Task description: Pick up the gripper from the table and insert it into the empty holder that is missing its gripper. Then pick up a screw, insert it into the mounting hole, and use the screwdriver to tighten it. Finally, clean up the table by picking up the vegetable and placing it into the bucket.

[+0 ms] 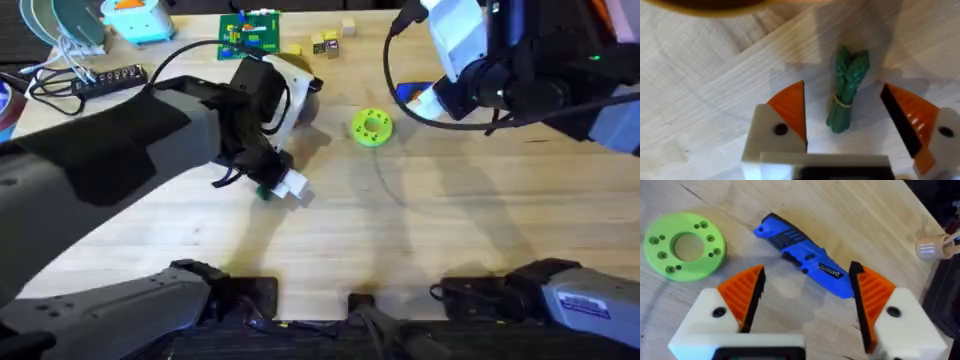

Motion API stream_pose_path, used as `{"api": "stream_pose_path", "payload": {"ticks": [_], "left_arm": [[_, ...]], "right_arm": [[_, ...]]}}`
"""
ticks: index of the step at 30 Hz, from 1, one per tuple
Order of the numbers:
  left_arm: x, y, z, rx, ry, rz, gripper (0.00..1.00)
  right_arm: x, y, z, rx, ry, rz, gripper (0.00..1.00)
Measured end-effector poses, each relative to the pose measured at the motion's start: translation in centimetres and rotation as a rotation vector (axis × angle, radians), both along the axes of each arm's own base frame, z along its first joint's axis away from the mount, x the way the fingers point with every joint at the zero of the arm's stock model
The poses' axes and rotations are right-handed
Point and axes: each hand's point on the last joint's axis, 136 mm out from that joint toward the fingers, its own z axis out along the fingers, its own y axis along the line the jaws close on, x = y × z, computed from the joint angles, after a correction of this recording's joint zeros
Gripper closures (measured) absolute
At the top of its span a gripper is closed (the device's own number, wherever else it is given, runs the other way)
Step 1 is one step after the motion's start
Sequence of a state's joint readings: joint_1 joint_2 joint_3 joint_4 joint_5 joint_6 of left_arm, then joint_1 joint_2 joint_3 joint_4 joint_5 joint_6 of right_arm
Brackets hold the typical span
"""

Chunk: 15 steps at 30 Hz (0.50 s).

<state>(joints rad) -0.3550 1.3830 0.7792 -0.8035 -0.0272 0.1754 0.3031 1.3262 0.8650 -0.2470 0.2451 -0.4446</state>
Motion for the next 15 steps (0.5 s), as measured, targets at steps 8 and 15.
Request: {"api": "stream_pose_path", "payload": {"ticks": [8, 15], "left_arm": [[-0.06, -0.01, -0.73, 0.026, 0.022, -0.122, 0.076], [0.18, -0.16, -0.65, 0.029, 0.020, -0.170, 0.127]], "right_arm": [[0.00, 0.00, 0.00, 0.000, 0.000, 0.000, 0.007], [0.00, -0.01, 0.00, 0.000, 0.000, 0.000, 0.008]]}}
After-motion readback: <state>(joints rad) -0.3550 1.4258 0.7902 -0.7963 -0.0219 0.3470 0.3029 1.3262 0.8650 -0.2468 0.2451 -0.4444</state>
